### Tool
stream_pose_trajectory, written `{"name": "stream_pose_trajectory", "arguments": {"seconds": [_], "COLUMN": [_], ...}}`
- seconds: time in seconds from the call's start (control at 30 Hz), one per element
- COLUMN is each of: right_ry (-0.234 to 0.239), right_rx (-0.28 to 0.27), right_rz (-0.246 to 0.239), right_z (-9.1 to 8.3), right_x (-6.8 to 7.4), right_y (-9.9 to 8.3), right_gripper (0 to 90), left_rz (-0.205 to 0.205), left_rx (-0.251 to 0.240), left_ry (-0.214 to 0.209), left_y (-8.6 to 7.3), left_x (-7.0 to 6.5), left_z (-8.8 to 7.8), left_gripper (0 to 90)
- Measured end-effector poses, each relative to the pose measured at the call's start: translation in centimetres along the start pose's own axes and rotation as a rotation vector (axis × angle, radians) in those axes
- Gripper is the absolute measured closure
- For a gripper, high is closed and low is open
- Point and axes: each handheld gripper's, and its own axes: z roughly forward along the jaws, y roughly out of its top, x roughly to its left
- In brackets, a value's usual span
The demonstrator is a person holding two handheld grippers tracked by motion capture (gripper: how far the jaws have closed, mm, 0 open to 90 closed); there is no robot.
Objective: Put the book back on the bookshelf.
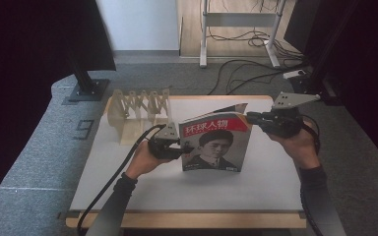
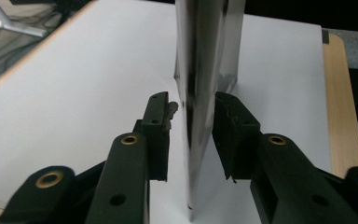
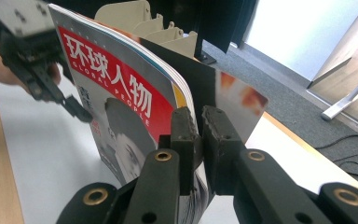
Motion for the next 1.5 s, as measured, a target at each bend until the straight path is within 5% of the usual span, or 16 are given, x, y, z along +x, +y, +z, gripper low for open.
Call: {"name": "stream_pose_trajectory", "arguments": {"seconds": [0.53, 0.83, 0.97, 1.2, 1.33, 1.5], "right_ry": [0.003, 0.002, -0.019, -0.122, -0.153, -0.168], "right_rx": [-0.002, -0.005, -0.017, 0.014, 0.044, 0.063], "right_rz": [-0.006, -0.009, -0.001, 0.018, 0.069, 0.131], "right_z": [0.0, -0.1, -0.4, -0.1, 1.5, 2.9], "right_x": [0.1, 0.1, 0.0, -0.2, -0.2, -0.3], "right_y": [0.0, -0.1, -0.6, -4.2, -8.8, -12.3], "right_gripper": [81.3, 79.9, 69.9, 42.6, 30.0, 23.7], "left_rz": [0.013, 0.012, 0.003, 0.005, 0.007, -0.010], "left_rx": [-0.022, -0.035, -0.043, -0.060, -0.060, -0.059], "left_ry": [0.022, 0.023, 0.003, 0.011, 0.012, 0.008], "left_y": [3.0, 3.4, 3.3, 3.2, 3.3, 3.3], "left_x": [0.3, 0.2, 0.3, 0.3, 0.3, 0.5], "left_z": [-0.7, -0.7, -0.7, -0.6, -0.5, -0.5], "left_gripper": [67.3, 85.0, 86.0, 86.2, 86.2, 86.3]}}
